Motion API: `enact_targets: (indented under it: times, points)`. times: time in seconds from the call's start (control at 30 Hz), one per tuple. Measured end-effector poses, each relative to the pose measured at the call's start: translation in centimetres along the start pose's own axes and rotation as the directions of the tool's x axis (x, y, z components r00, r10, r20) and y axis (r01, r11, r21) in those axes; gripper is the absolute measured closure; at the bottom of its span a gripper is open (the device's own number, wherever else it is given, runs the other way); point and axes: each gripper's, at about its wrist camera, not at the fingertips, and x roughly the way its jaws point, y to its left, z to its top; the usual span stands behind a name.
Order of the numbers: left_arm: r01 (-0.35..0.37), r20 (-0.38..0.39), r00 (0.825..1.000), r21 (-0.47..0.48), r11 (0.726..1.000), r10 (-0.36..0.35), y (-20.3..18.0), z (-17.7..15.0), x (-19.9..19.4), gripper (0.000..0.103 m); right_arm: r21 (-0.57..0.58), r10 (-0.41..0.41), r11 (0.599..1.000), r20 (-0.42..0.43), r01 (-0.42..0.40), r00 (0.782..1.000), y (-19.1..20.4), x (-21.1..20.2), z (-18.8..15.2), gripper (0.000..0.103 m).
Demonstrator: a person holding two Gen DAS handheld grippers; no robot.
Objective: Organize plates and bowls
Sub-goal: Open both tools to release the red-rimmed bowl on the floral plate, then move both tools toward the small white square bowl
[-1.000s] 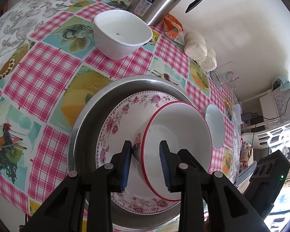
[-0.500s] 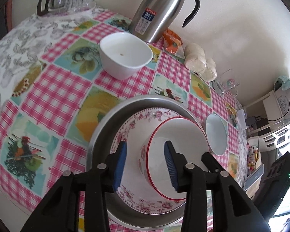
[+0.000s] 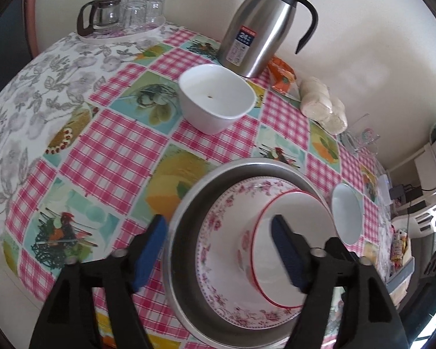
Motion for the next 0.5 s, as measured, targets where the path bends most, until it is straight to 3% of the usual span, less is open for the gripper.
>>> enact_targets:
  times: [0.3, 0.4, 0.5]
  points:
    - [-0.093, 0.053, 0.994, -0.023, 0.995, 0.094, 1.0, 0.2, -0.3, 0.013, -0.004, -0.012, 1.000, -0.008, 0.012, 1.000, -0.1, 0.3, -0.1, 0.012]
    - [-0.111, 0.067, 0.991, -0.033, 0.993, 0.113, 1.3, 0.3, -0.4, 0.008, -0.008, -0.010, 1.000, -0.010, 0.010, 1.000, -0.1, 0.4, -0.1, 0.000]
    - [-0.140, 0.087, 0.986, -0.024, 0.990, 0.142, 1.3, 0.4, -0.5, 0.003, -0.014, -0.006, 1.000, -0.005, 0.006, 1.000, 0.0, 0.3, -0.1, 0.000]
